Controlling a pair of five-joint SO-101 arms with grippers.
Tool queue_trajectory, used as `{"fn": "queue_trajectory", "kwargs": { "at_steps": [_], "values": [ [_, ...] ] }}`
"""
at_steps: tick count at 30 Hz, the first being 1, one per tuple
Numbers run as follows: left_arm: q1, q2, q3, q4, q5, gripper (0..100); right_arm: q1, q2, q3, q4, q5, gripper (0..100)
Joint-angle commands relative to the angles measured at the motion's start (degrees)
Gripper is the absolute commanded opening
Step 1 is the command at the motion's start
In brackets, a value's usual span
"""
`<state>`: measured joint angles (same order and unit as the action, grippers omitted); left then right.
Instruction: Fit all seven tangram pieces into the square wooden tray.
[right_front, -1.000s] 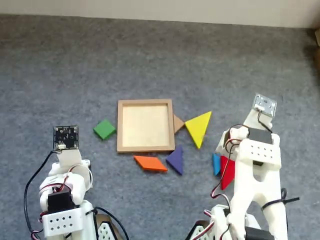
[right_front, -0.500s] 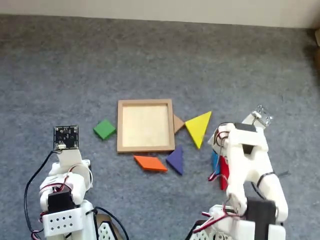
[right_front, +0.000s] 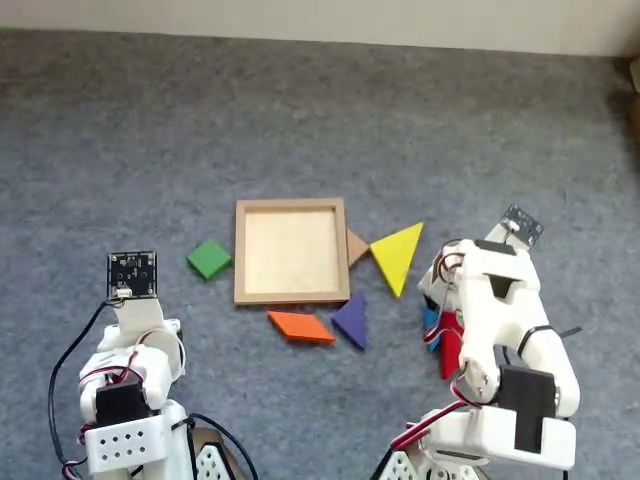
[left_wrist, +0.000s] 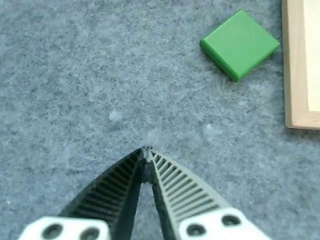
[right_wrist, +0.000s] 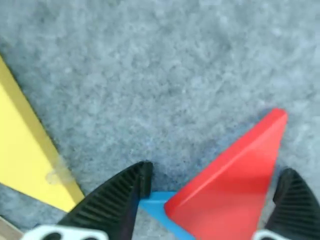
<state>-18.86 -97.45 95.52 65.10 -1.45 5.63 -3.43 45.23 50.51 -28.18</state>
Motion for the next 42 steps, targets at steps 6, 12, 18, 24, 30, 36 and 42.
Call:
{"fn": "queue_trajectory", "kwargs": {
  "at_steps": [6,12,18,24,30,36,42],
  "values": [
    [-0.7,-0.7,0.6,-3.3,-0.2,1,2.3,8.3,-4.5,-0.4,1.8,37.1],
    [-0.7,-0.7,0.8,-4.6,-0.2,1,2.1,6.1,-4.2,-0.4,1.9,29.3],
    [-0.7,-0.7,0.8,-4.6,-0.2,1,2.2,4.3,-4.3,-0.4,4.0,22.1],
    [-0.7,-0.7,0.8,-4.7,-0.2,1,2.2,2.0,-4.5,-0.5,6.2,22.1],
    [-0.7,-0.7,0.8,-4.7,-0.2,1,1.3,-4.8,-4.2,-0.5,12.9,22.1],
    [-0.7,-0.7,0.8,-4.7,-0.2,1,1.2,-11.6,-3.3,0.4,7.8,22.4],
    [-0.7,-0.7,0.8,-4.7,-0.2,1,-3.8,-12.4,-1.5,6.9,6.4,22.4]
  ]
}}
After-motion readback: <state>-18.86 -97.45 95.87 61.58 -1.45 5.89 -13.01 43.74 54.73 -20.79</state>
